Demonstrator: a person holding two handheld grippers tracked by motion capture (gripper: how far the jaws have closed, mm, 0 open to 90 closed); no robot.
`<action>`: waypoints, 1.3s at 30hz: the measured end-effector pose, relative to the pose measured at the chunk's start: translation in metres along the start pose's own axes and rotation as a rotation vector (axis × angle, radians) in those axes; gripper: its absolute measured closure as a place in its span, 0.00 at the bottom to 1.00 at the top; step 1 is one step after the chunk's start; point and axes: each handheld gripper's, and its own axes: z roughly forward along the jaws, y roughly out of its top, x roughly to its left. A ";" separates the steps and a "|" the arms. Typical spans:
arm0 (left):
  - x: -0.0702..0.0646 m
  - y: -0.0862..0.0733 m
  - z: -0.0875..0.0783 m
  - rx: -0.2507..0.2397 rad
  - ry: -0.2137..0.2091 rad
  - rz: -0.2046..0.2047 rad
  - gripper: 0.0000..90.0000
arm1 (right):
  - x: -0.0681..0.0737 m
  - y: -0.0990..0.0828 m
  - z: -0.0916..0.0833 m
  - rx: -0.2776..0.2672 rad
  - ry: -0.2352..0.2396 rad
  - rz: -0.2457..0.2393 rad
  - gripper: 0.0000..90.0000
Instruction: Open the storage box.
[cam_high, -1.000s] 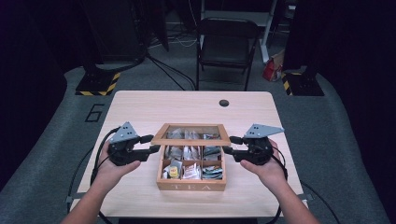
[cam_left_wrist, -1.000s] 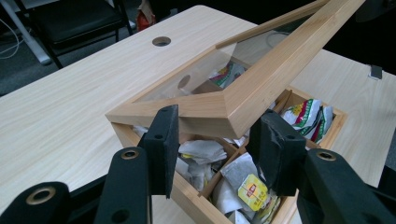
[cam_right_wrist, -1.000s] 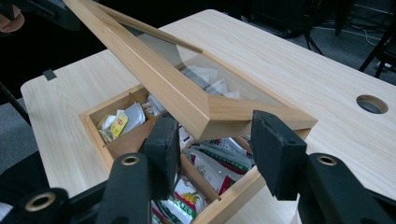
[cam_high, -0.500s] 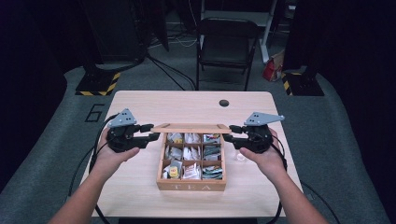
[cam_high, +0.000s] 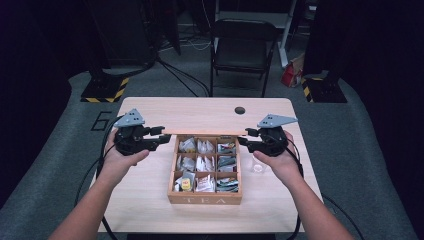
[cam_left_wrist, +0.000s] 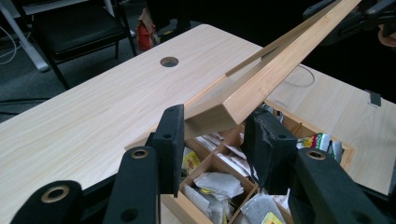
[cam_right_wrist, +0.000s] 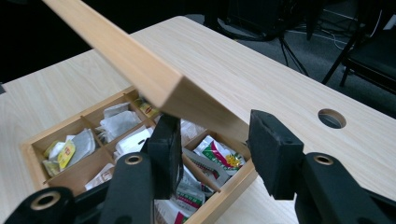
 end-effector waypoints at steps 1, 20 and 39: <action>0.001 0.001 0.000 0.000 -0.001 0.000 0.66 | -0.001 0.000 0.002 0.002 -0.002 0.014 0.61; 0.014 0.012 0.005 -0.019 -0.004 -0.023 0.67 | -0.024 0.000 0.033 0.007 0.005 0.060 0.63; 0.033 -0.007 0.037 -0.015 0.025 -0.035 0.66 | -0.030 0.005 0.036 0.008 0.010 0.081 0.64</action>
